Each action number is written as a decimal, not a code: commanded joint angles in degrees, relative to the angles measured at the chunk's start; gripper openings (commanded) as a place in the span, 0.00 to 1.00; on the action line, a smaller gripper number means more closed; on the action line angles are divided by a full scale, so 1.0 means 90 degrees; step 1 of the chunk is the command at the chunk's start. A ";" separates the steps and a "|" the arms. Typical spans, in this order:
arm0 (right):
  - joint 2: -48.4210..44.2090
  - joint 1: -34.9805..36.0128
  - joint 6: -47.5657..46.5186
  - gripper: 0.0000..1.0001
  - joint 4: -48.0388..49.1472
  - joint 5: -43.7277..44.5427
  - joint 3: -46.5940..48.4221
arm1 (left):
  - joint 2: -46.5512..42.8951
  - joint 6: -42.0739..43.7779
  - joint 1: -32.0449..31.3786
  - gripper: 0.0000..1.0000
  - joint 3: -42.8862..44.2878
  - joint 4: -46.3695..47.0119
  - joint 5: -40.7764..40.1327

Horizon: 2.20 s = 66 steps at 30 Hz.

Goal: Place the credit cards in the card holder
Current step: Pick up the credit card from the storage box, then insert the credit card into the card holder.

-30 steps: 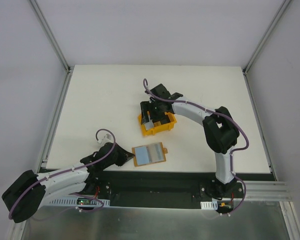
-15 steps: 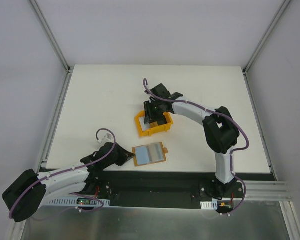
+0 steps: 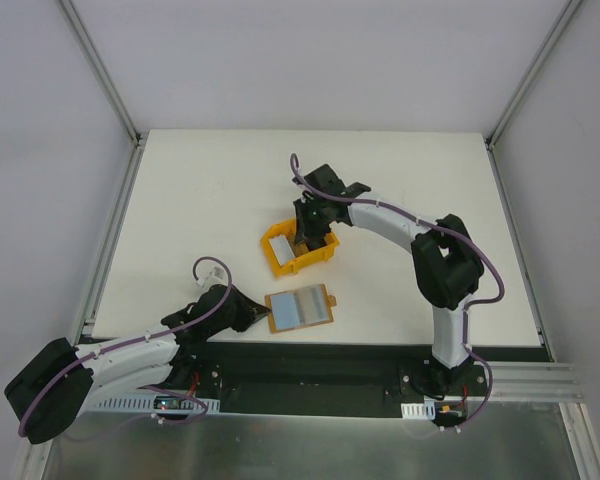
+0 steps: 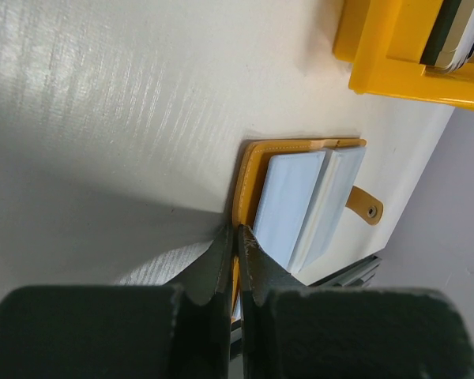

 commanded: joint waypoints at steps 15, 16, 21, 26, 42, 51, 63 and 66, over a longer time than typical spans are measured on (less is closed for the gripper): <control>-0.2371 -0.0280 0.0048 0.00 0.0461 0.0518 -0.0840 | -0.0082 0.0256 0.0041 0.00 -0.0280 -0.0082 0.0048; -0.2596 -0.0271 0.0213 0.00 0.0676 0.0294 -0.1143 | -0.0082 0.0315 0.0041 0.00 -0.0271 -0.0121 0.0028; -0.3865 -0.0222 0.1337 0.00 0.2082 -0.0469 -0.3096 | -0.0024 0.0383 0.0041 0.00 -0.0261 -0.0180 0.0018; -0.4317 0.0022 0.2187 0.00 0.3244 -0.0841 -0.4640 | 0.0015 0.0354 0.0050 0.00 -0.0251 -0.0190 0.0028; -0.3116 0.0716 0.3321 0.00 0.5267 -0.0665 -0.6048 | 0.0016 0.0296 0.0050 0.00 -0.0241 -0.0239 0.0048; -0.2755 0.0803 0.3340 0.00 0.5550 -0.0616 -0.6332 | -0.0014 0.0286 0.0050 0.00 -0.0251 -0.0239 0.0048; -0.2423 0.1077 0.3535 0.00 0.5844 -0.0402 -0.6595 | -0.0033 0.0247 0.0050 0.00 -0.0290 -0.0239 0.0048; -0.2451 0.1184 0.3614 0.00 0.5883 -0.0129 -0.6644 | -0.0043 0.0237 0.0060 0.00 -0.0280 -0.0249 0.0048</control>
